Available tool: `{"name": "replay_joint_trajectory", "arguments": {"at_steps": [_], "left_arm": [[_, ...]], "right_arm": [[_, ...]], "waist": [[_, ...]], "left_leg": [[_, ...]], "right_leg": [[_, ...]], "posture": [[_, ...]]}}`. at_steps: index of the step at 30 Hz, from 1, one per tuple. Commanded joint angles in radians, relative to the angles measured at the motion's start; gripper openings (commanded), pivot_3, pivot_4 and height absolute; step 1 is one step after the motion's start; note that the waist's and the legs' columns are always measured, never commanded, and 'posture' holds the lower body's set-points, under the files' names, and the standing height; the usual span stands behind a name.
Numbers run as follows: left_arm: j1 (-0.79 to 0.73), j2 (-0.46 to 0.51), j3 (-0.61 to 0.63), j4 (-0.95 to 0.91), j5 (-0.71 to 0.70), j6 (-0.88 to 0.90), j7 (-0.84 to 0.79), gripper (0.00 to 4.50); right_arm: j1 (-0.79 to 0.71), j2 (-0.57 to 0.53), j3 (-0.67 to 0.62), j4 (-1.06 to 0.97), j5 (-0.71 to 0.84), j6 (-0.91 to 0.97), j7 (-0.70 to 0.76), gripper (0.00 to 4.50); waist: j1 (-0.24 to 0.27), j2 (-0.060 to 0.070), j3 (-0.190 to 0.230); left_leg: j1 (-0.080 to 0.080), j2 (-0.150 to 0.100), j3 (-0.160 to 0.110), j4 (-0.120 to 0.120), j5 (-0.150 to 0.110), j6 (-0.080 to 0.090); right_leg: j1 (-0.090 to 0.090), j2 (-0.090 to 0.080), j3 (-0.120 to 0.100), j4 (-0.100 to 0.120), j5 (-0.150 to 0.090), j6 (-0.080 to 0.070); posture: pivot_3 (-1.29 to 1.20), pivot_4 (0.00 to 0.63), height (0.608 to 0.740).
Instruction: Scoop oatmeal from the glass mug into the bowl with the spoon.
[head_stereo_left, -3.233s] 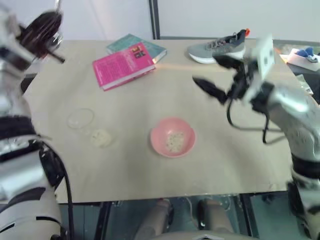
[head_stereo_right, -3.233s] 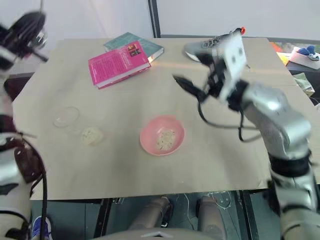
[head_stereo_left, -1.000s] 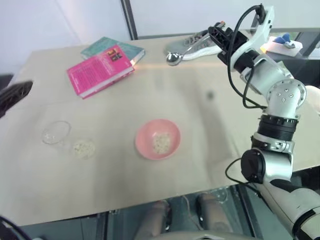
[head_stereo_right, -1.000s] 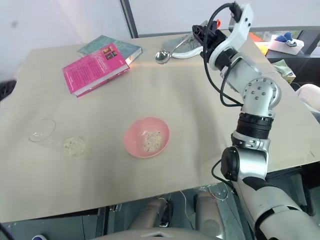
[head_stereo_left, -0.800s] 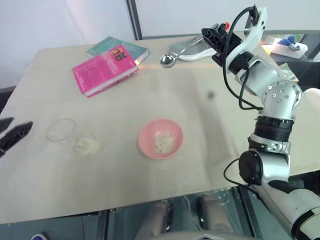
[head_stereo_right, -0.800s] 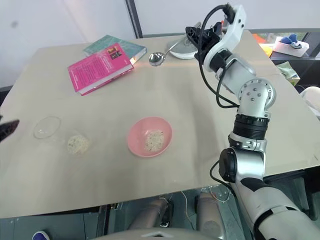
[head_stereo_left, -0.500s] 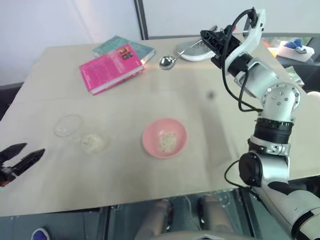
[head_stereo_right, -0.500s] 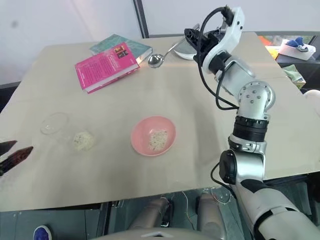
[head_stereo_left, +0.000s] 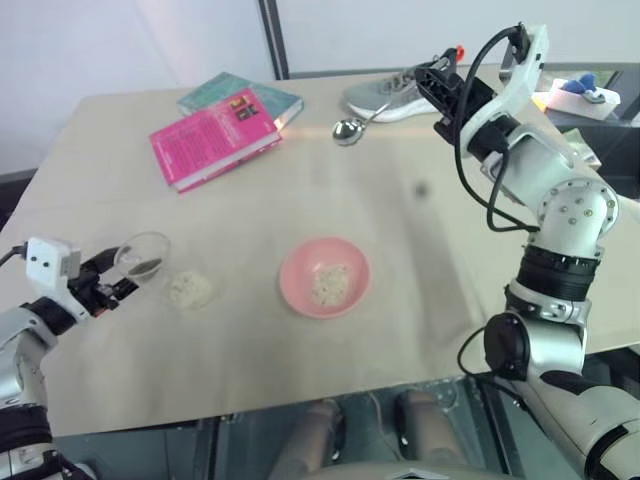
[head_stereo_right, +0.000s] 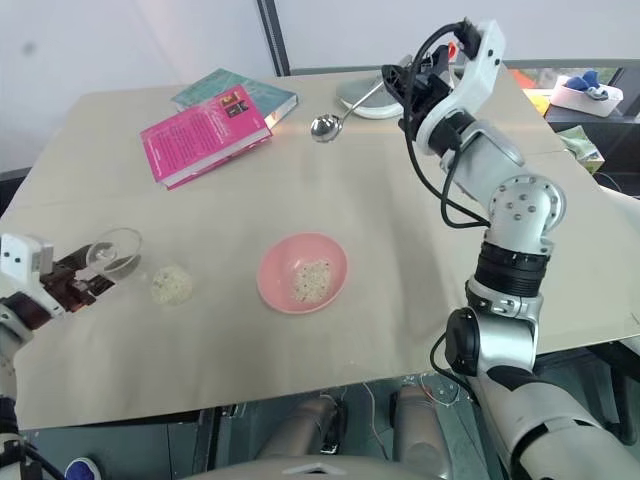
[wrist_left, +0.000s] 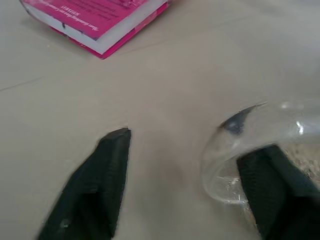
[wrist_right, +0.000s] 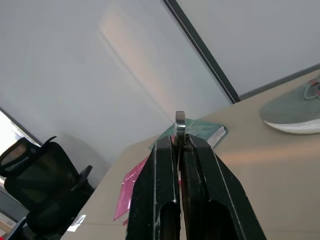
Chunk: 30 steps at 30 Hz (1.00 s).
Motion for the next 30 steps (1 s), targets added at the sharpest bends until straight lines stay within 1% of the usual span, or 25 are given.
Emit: {"name": "replay_joint_trajectory", "arguments": {"at_steps": [1, 4, 5, 8, 12, 15, 17, 22, 24, 30], "left_arm": [[-0.013, -0.002, 0.005, -0.009, -0.013, -0.012, 0.018, 1.53], [-0.012, -0.018, 0.007, -0.030, -0.028, 0.004, 0.039, 0.11], [-0.010, -0.021, 0.006, -0.037, -0.032, 0.007, 0.045, 0.04], [-0.004, -0.036, 0.012, -0.077, -0.050, 0.030, 0.083, 0.04], [-0.025, -0.070, 0.011, -0.184, -0.057, 0.053, 0.185, 0.04], [-0.107, -0.097, -0.021, -0.250, -0.028, 0.049, 0.291, 0.04], [-0.193, -0.113, -0.068, -0.264, 0.016, 0.027, 0.352, 0.04], [-0.385, -0.163, -0.174, -0.212, 0.118, -0.013, 0.478, 0.04], [-0.450, -0.193, -0.220, -0.165, 0.159, -0.050, 0.504, 0.04], [-0.551, -0.264, -0.303, -0.051, 0.238, -0.148, 0.561, 0.04]], "right_arm": [[-0.009, -0.014, -0.002, -0.056, 0.031, -0.003, -0.006, 0.00], [-0.004, -0.022, 0.003, -0.062, 0.034, 0.003, -0.008, 0.00], [-0.002, -0.024, 0.007, -0.064, 0.034, 0.004, -0.008, 0.00], [0.005, -0.036, 0.026, -0.078, 0.032, 0.011, 0.006, 0.00], [0.007, -0.055, 0.067, -0.121, 0.044, 0.021, 0.053, 0.00], [-0.017, -0.057, 0.109, -0.153, 0.049, 0.015, 0.091, 0.00], [-0.055, -0.041, 0.131, -0.157, 0.058, 0.011, 0.102, 0.00], [-0.121, -0.015, 0.210, -0.138, 0.016, -0.023, 0.149, 0.00], [-0.140, -0.005, 0.253, -0.112, -0.038, -0.064, 0.179, 0.00], [-0.156, 0.027, 0.356, -0.045, -0.179, -0.157, 0.232, 0.00]], "waist": [[-0.004, 0.000, 0.000], [-0.003, 0.000, 0.000], [-0.002, 0.000, 0.000], [-0.003, 0.000, 0.000], [0.000, 0.000, 0.000], [0.005, 0.000, 0.000], [0.011, 0.000, 0.000], [0.013, 0.000, -0.001], [0.011, -0.001, -0.001], [-0.006, -0.001, -0.001]], "left_leg": [[0.000, 0.000, 0.000, 0.000, 0.000, 0.000], [0.000, 0.000, 0.000, 0.000, 0.000, 0.000], [0.000, 0.000, 0.000, 0.000, 0.000, 0.000], [0.000, 0.000, 0.000, 0.000, 0.000, 0.000], [0.000, 0.000, 0.000, 0.001, 0.000, 0.000], [-0.001, 0.000, 0.000, 0.001, 0.000, 0.000], [-0.001, 0.000, -0.001, 0.002, 0.000, 0.000], [-0.002, 0.000, -0.001, 0.002, 0.000, 0.000], [-0.002, 0.000, -0.001, 0.002, 0.000, 0.000], [-0.002, -0.001, -0.001, 0.003, 0.000, 0.000]], "right_leg": [[0.000, 0.000, 0.000, 0.000, 0.000, 0.000], [0.000, 0.000, 0.000, 0.000, 0.000, 0.000], [0.000, 0.000, 0.000, 0.000, 0.000, 0.000], [0.000, 0.000, 0.000, 0.001, 0.000, 0.000], [0.000, 0.000, 0.000, 0.001, 0.000, 0.000], [0.000, 0.000, 0.000, 0.000, 0.000, 0.000], [0.000, 0.000, -0.001, 0.000, 0.000, 0.000], [0.000, 0.000, -0.002, 0.000, 0.000, 0.000], [0.000, 0.000, -0.002, 0.000, 0.000, 0.000], [0.000, -0.001, -0.003, 0.000, 0.000, 0.000]], "posture": [[0.00, 0.150, 0.740], [0.00, 0.150, 0.740], [0.00, 0.150, 0.740], [0.00, 0.150, 0.740], [0.00, 0.150, 0.740], [0.00, 0.150, 0.740], [0.00, 0.150, 0.740], [0.00, 0.150, 0.740], [0.00, 0.150, 0.740], [0.00, 0.150, 0.740]]}}
